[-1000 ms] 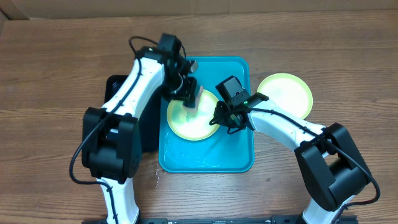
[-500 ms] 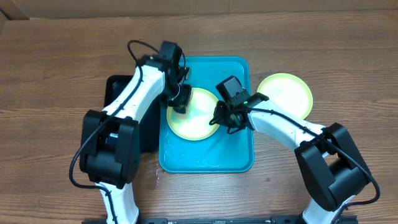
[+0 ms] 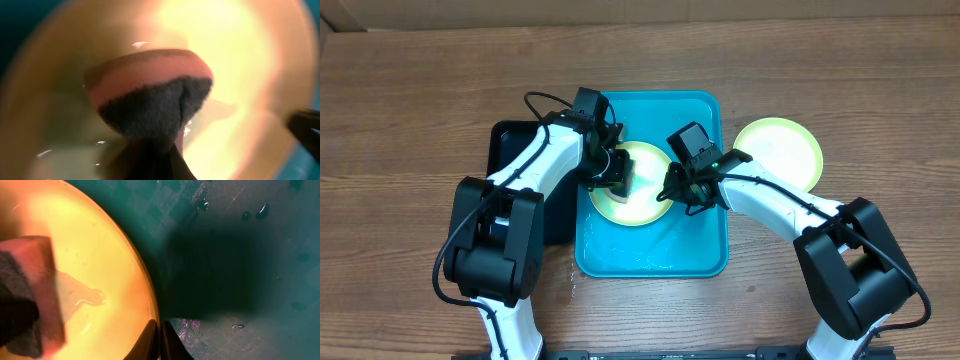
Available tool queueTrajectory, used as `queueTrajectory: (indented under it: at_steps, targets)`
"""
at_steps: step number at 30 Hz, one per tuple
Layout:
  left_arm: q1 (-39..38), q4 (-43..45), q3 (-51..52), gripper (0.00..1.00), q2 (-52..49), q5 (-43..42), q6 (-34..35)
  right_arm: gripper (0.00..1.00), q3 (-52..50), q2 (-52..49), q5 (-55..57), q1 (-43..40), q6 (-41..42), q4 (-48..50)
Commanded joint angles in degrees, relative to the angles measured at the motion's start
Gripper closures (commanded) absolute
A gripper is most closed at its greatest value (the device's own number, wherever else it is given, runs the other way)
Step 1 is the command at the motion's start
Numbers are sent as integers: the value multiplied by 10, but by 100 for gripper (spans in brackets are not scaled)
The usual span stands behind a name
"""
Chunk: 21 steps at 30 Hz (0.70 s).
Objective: Clean dirty plates on tray and stack at the side
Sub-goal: 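Continue wiping the plate in circles with the left-held sponge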
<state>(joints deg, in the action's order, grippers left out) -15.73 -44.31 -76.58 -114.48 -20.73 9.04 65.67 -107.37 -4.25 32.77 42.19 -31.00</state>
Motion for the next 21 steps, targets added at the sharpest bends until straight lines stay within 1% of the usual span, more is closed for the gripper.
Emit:
queueTrajectory:
  at_steps: [1,6,10,16,21]
  targets:
    - [2,-7,-28,96,-4,-134,-13,96,-4,-1,-4,4,-2,5]
    - [11,-68,-114,96,2,-122,-13,96,-4,-1,-5,4,-4,5]
    - [10,-111,-159,96,3,-51,-10,96,-4,-1,-5,4,-4,5]
    - [-7,-133,-146,96,2,108,14,96,-4,-1,-5,4,-4,6]
    - [-24,-117,-119,96,-6,168,23,96,-4,-1,-5,4,-4,7]
